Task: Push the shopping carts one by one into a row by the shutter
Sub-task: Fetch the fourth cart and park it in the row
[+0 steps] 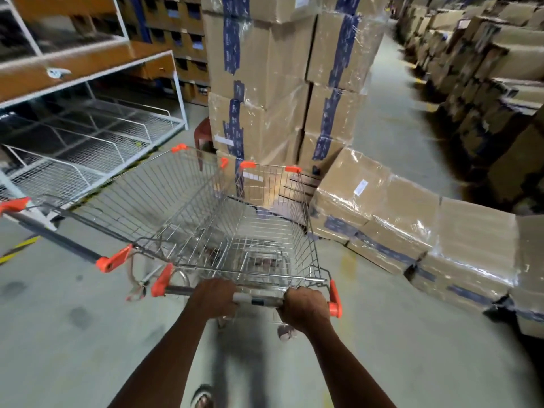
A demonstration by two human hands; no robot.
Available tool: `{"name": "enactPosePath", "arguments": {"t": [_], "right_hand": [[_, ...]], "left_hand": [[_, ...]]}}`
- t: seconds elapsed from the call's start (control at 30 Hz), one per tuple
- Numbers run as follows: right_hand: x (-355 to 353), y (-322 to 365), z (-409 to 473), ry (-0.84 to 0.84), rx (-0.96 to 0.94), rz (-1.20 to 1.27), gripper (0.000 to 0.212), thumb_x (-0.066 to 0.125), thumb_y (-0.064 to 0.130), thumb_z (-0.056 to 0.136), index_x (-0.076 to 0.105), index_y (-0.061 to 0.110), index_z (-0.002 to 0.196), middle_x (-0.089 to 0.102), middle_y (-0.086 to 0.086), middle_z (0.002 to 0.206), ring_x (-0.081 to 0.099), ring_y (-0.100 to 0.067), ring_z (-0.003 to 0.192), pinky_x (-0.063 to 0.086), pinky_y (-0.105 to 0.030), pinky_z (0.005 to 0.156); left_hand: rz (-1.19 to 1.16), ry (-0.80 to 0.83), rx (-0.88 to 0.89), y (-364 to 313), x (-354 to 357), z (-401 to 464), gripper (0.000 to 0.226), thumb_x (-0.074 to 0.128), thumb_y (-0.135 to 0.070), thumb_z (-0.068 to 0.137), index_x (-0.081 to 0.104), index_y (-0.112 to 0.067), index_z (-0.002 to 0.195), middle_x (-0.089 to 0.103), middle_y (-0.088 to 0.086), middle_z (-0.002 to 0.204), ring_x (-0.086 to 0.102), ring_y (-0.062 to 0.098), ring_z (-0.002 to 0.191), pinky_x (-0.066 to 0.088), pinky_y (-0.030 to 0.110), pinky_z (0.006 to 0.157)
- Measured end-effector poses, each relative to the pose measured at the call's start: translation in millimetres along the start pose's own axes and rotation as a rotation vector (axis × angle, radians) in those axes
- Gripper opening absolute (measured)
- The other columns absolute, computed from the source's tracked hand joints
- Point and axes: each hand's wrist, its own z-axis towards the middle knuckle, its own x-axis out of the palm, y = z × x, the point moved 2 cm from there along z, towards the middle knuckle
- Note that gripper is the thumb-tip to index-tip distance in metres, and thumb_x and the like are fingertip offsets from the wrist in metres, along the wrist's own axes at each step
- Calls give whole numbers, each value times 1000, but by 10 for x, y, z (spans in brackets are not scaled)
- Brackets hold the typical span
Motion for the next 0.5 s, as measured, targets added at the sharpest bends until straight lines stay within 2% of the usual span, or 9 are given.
{"name": "enactPosePath", "arguments": {"t": [0.13,0.23,0.3,0.4,0.5], "right_hand": [[83,-136,-328,-37,-20,-3,43,45,52,93,68,16,88,73,-9,85,72,-35,74,53,-37,68],[229,-214,-617,0,5,7,34,56,47,76,64,16,66,66,-8,61,64,-34,49,49,-34,50],[313,-222,-849,-39,-6,17,30,64,44,67,58,17,56,57,-6,49,56,-31,36,44,-32,40],[368,-212,-1186,-93,-32,-2,33,63,48,65,56,19,52,53,-4,44,52,-28,32,40,-30,37],[452,-181,-1535,-65,-64,-45,36,57,53,71,59,20,56,57,-4,48,58,-28,37,42,-31,41]], "left_hand": [[-10,-83,5,-278,224,-253,45,52,-55,76,69,-24,105,73,-4,105,68,19,102,51,31,84],[-71,-90,15,-481,339,-504,45,58,-56,77,70,-23,105,73,-2,106,68,21,104,50,33,86],[-121,-93,2,-612,376,-737,39,64,-54,79,71,-23,101,73,-1,103,68,20,101,50,32,83],[-183,-107,-2,-768,444,-1113,35,68,-51,78,72,-22,97,73,-2,98,68,17,96,44,24,75],[-204,-86,-40,-924,555,-1498,37,69,-50,77,72,-22,101,73,-1,100,67,16,97,41,23,74]]}}
